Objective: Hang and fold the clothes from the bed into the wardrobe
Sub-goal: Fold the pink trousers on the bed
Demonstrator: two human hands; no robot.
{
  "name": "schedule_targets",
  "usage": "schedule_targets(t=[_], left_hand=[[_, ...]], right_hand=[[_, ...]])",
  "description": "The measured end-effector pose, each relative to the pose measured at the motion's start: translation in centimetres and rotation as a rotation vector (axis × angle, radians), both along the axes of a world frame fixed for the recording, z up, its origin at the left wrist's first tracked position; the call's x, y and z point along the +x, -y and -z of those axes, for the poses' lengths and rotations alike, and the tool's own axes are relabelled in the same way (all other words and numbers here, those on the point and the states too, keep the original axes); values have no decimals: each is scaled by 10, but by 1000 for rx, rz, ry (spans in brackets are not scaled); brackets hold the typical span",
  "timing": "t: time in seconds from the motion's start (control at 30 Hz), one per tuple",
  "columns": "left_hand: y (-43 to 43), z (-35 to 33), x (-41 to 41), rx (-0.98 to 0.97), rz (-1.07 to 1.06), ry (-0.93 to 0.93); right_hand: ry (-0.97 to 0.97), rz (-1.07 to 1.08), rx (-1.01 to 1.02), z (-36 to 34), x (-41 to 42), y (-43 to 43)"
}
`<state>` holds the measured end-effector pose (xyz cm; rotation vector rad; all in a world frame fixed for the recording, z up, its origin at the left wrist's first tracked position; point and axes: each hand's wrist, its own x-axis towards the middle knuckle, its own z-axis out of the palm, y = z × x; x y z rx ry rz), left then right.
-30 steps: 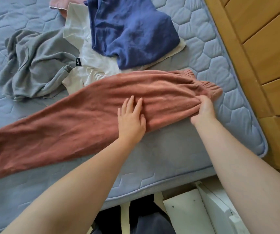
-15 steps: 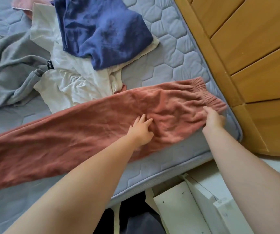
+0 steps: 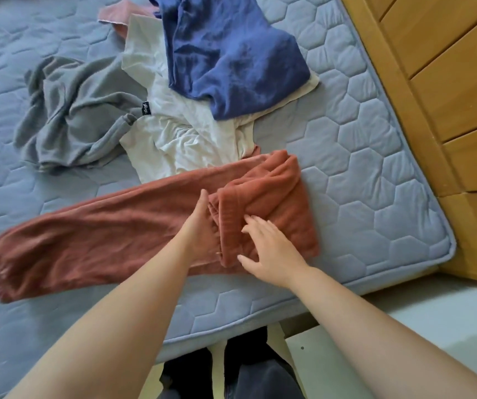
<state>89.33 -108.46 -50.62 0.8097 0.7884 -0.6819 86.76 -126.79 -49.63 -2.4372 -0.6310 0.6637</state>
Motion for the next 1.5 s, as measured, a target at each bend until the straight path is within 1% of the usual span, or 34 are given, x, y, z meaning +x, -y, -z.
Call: schedule_targets(t=[0.03, 0.13, 0.2, 0.23, 0.27, 0.33, 0.43, 0.47, 0.53, 0.57, 0.6, 0.63, 0.67, 0.7, 0.73, 0.77, 0.87, 0.93, 0.97, 1.0, 1.07, 1.17, 1.23, 1.33, 1.5], left_hand=[[0, 1, -4, 67, 57, -23], [10, 17, -9, 369, 198, 53], [19, 18, -7, 612, 231, 59], [23, 17, -4, 666, 218, 74], [26, 16, -1, 627, 177, 101], [37, 9, 7, 403, 124, 164], [60, -2, 20, 105, 153, 295], [66, -3, 24, 45, 172, 319], [72, 0, 29, -28, 132, 278], [72, 4, 29, -32, 83, 220], [69, 8, 26, 21, 36, 149], [64, 14, 21, 155, 16, 82], [57, 23, 15, 364, 46, 32], [49, 31, 6, 594, 115, -1], [39, 37, -4, 758, 187, -10], [30, 41, -13, 827, 240, 4], [5, 45, -29, 876, 400, 80], [-14, 48, -37, 934, 489, 108], [-24, 48, -42, 965, 501, 110], [-35, 48, -47, 993, 496, 97], [-58, 45, -57, 1043, 466, 51], [-97, 39, -75, 1121, 411, 18], [-125, 37, -88, 1176, 414, 21], [-165, 34, -109, 1206, 428, 25], [-234, 32, -139, 1230, 462, 20]], right_hand=[[9, 54, 19, 2, 0, -2], [70, 166, 42, 2, 6, -2], [122, 248, 58, 3, 14, 1], [151, 321, 74, 3, 18, 4], [177, 414, 91, 3, 23, 7], [211, 652, 128, 1, 35, 15], [230, 1034, 216, -3, 56, 29], [237, 1110, 237, -4, 61, 34], [233, 1150, 232, -4, 68, 43], [211, 1123, 201, -3, 69, 45], [181, 1065, 157, -2, 68, 46], [150, 978, 112, 0, 66, 44], [126, 864, 70, 3, 62, 39], [119, 731, 28, 5, 57, 33], [133, 589, -16, 7, 51, 27], [163, 452, -63, 9, 45, 19], [280, 95, -204, 18, 28, -9], [287, -75, -389, 28, 21, -24], [251, -107, -487, 34, 19, -29], [207, -94, -562, 39, 18, -33], [173, -9, -624, 42, 15, -43], [205, 58, -577, 34, 2, -71], [194, -3, -564, 33, -10, -96], [129, -98, -544, 34, -24, -142], [50, -162, -463, 33, -40, -231]])
